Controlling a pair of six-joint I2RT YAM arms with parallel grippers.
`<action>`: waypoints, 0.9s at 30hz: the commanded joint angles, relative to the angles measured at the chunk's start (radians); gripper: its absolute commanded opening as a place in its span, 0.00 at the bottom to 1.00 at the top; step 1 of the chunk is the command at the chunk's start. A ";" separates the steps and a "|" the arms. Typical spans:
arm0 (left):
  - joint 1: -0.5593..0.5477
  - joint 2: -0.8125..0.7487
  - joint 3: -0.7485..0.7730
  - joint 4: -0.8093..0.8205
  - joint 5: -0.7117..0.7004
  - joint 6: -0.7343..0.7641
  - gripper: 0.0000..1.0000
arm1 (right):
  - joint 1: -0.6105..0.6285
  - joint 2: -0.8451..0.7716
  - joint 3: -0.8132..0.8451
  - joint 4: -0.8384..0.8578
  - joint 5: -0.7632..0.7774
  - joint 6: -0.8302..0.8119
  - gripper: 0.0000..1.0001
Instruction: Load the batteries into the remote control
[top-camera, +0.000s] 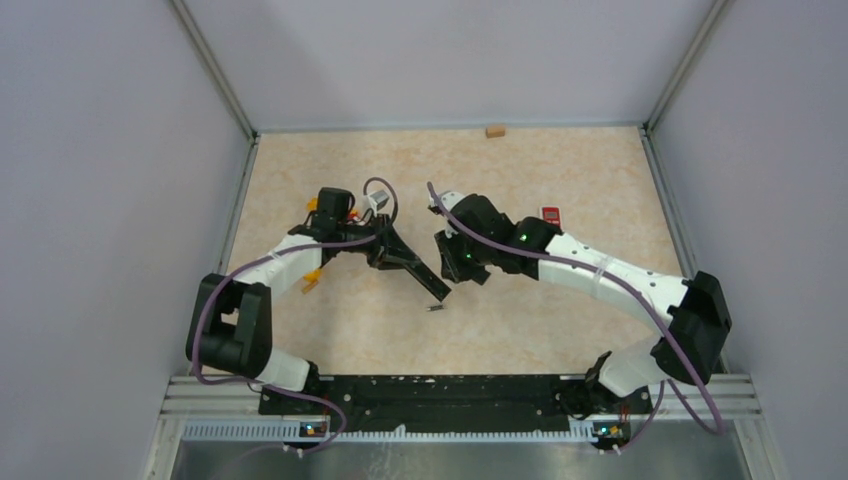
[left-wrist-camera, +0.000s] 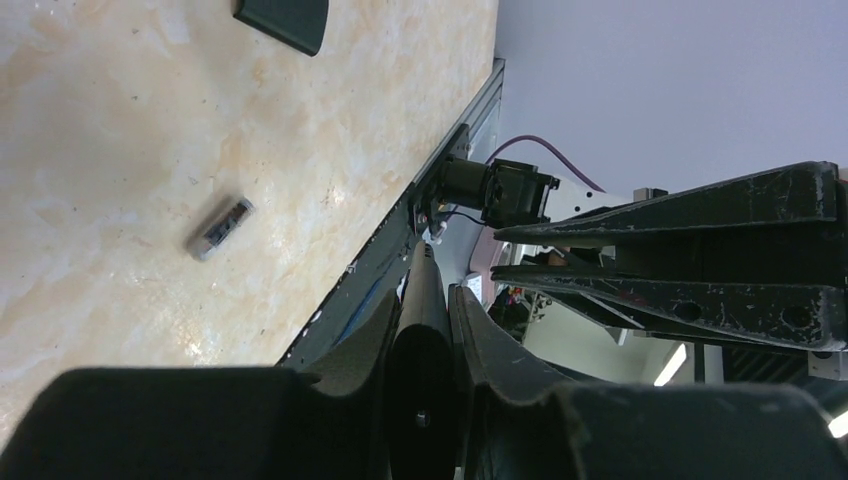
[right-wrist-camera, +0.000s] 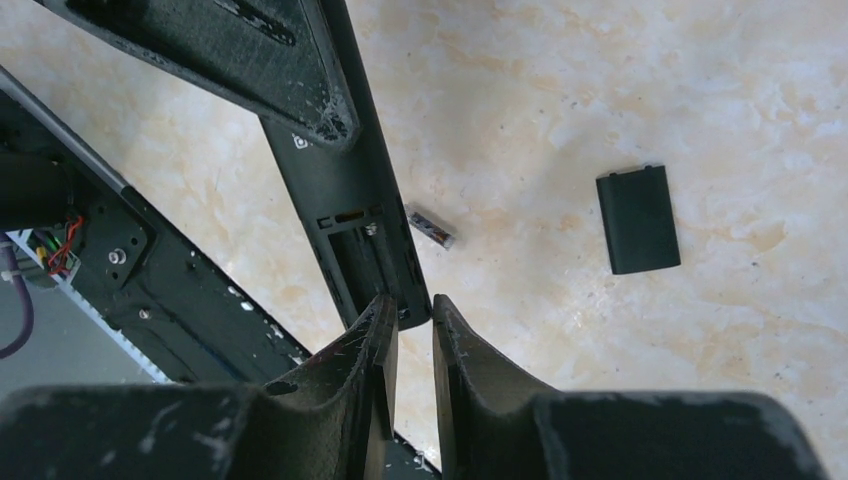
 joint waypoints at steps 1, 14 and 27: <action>0.021 0.001 0.000 -0.008 -0.008 0.019 0.00 | -0.009 -0.035 -0.020 0.053 -0.012 0.036 0.21; 0.200 -0.112 -0.038 -0.223 -0.464 0.129 0.00 | 0.049 0.084 -0.191 0.203 -0.059 0.017 0.48; 0.316 -0.208 -0.033 -0.286 -0.556 0.152 0.00 | 0.242 0.198 -0.269 0.308 -0.083 -0.267 0.63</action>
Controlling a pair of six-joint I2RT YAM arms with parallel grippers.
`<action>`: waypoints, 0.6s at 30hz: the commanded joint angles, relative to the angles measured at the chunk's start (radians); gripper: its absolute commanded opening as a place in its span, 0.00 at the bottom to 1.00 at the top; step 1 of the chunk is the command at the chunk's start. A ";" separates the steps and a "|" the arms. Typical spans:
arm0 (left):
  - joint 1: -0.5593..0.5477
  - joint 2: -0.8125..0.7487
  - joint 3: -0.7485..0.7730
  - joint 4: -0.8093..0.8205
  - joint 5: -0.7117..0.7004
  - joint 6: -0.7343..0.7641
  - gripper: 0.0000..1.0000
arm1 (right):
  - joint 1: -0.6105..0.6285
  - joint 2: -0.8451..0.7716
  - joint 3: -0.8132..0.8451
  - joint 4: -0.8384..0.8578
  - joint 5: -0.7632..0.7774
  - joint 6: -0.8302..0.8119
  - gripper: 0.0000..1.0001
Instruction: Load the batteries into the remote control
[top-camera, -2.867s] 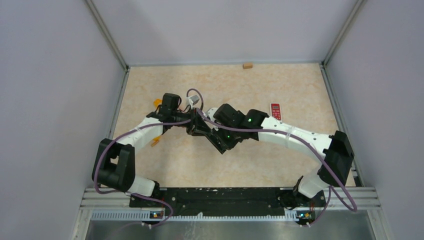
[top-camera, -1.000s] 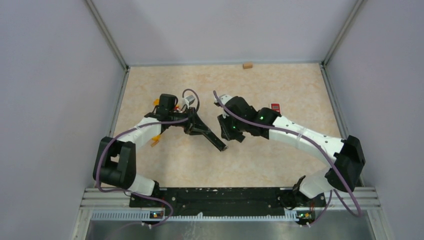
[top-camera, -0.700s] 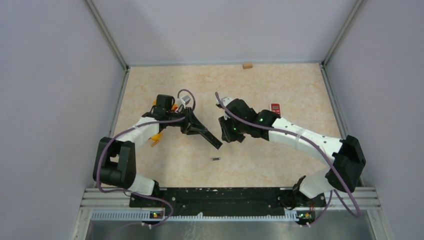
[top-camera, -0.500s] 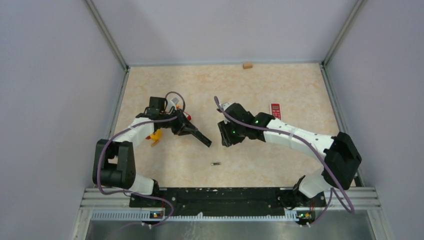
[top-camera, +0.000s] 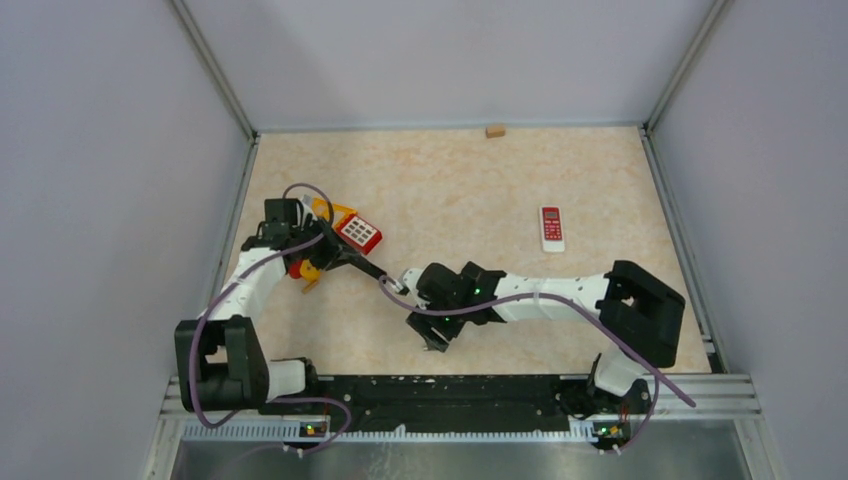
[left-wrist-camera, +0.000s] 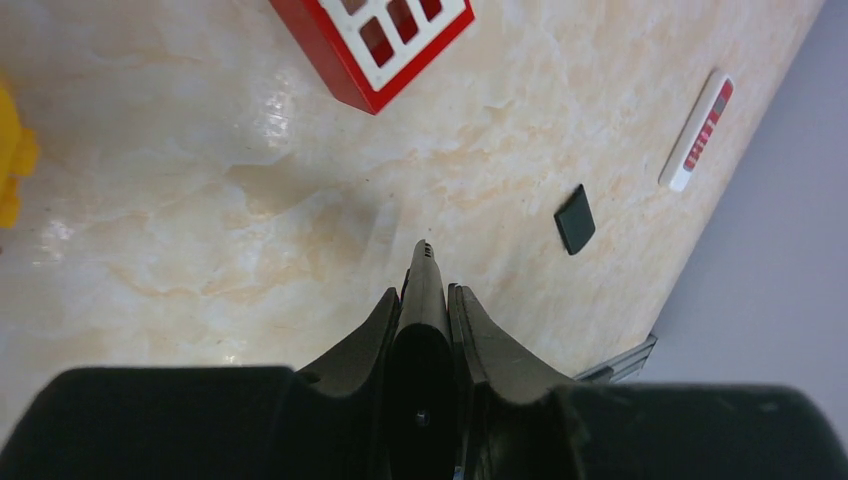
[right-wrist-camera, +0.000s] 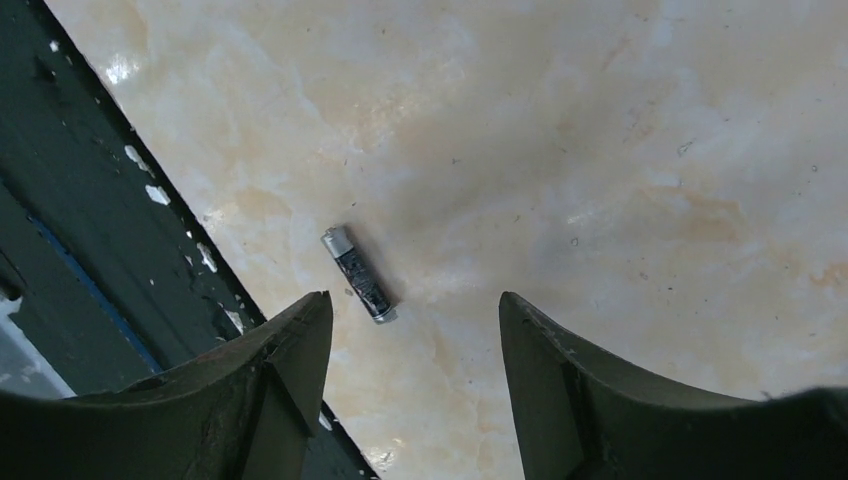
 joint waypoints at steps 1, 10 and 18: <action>0.035 -0.021 0.009 -0.013 -0.013 0.030 0.00 | 0.038 0.012 -0.014 0.055 0.003 -0.105 0.63; 0.074 -0.021 0.015 -0.017 0.015 0.038 0.00 | 0.109 0.063 -0.007 0.051 0.048 -0.164 0.58; 0.087 -0.013 0.017 -0.015 0.045 0.041 0.00 | 0.149 0.111 0.026 0.031 0.152 -0.189 0.46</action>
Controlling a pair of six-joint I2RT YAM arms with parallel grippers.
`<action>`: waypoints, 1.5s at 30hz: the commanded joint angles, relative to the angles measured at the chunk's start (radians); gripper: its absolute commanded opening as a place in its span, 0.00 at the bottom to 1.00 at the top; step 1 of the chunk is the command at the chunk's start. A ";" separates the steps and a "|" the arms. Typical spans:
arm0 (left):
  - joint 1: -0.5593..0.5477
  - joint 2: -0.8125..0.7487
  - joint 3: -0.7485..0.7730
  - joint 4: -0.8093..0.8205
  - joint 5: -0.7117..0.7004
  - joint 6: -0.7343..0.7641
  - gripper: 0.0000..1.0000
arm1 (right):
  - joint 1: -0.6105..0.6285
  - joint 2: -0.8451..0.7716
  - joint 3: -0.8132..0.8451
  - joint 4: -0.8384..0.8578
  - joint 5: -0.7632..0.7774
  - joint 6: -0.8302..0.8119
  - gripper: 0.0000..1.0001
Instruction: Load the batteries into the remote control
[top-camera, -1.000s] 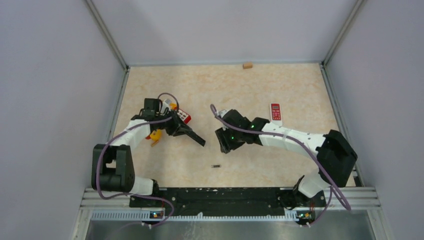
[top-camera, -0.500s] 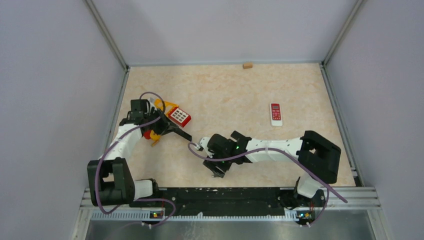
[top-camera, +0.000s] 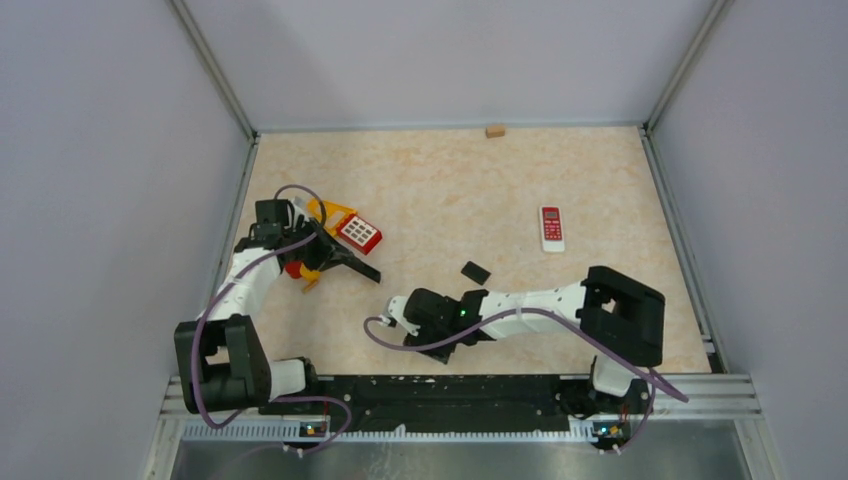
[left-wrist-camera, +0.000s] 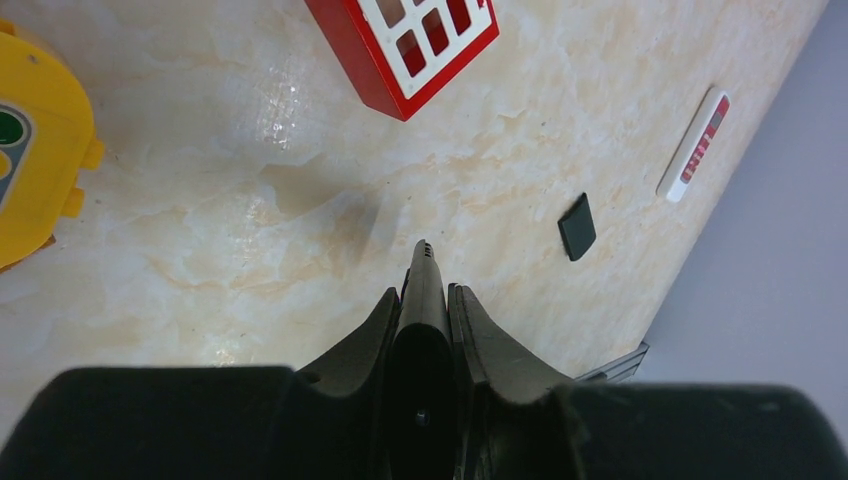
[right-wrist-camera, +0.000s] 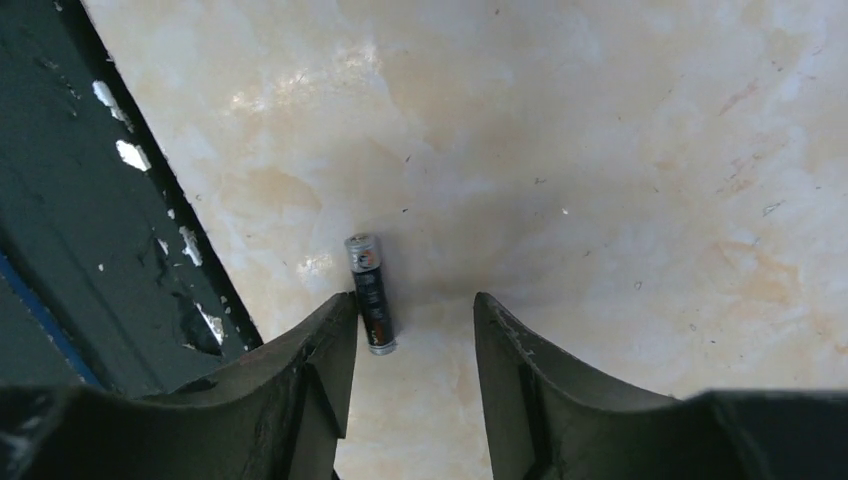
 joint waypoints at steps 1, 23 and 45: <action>0.009 -0.012 0.017 0.012 0.036 0.014 0.00 | 0.029 0.056 0.045 0.000 0.100 -0.015 0.40; -0.190 -0.026 -0.052 0.349 0.248 -0.012 0.00 | -0.290 -0.139 -0.028 0.075 0.304 0.448 0.01; -0.342 0.010 0.086 0.773 0.621 -0.068 0.00 | -0.370 -0.538 -0.008 0.414 -0.114 0.102 0.02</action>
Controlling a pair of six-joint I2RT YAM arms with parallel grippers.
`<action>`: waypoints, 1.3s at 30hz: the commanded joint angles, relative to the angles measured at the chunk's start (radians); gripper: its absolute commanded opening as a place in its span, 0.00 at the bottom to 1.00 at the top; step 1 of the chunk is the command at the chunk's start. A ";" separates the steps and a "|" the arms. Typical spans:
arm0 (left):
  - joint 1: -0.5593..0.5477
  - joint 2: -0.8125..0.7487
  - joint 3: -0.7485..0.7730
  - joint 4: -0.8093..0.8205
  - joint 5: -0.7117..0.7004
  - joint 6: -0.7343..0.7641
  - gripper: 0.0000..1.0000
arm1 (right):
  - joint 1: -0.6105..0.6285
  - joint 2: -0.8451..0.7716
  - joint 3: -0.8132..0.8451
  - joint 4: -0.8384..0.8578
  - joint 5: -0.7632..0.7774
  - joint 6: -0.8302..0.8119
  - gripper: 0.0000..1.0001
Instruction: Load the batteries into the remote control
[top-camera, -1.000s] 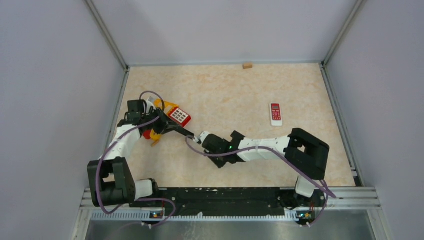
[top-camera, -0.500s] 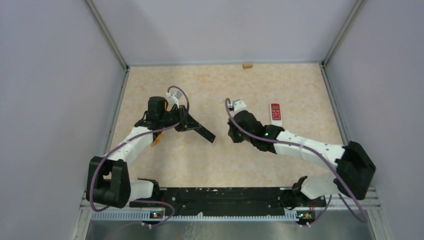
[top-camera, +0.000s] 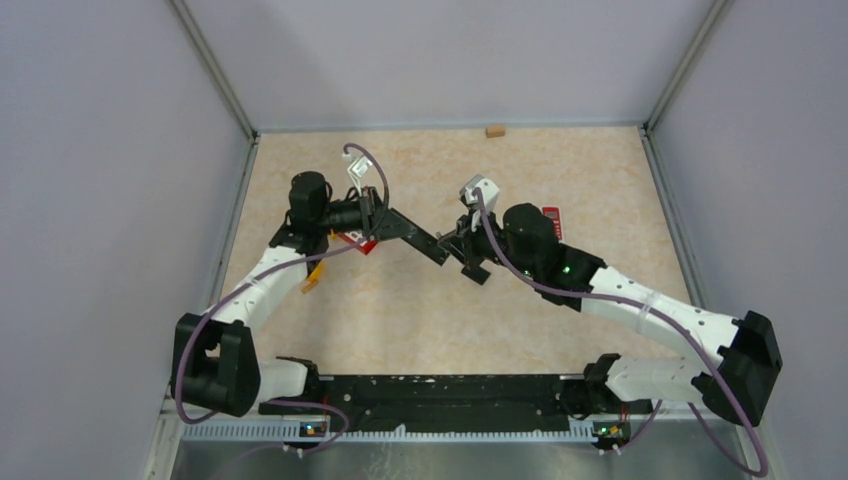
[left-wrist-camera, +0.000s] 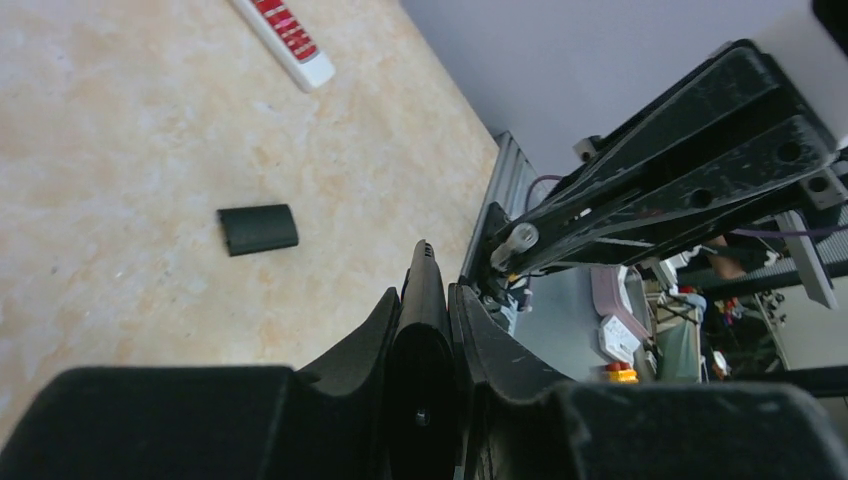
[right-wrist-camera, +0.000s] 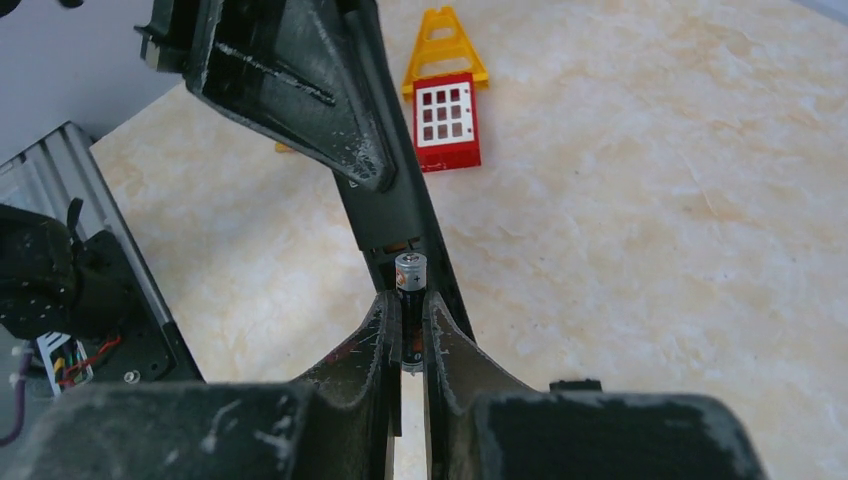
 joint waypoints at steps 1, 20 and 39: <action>-0.009 0.016 0.078 0.096 0.108 -0.065 0.00 | -0.002 0.014 0.050 0.092 -0.115 -0.090 0.02; -0.012 0.037 0.165 0.106 0.244 -0.227 0.00 | 0.007 0.005 0.025 0.095 -0.188 -0.198 0.11; -0.012 0.061 0.196 0.078 0.247 -0.232 0.00 | 0.008 0.010 0.084 -0.057 -0.237 -0.227 0.22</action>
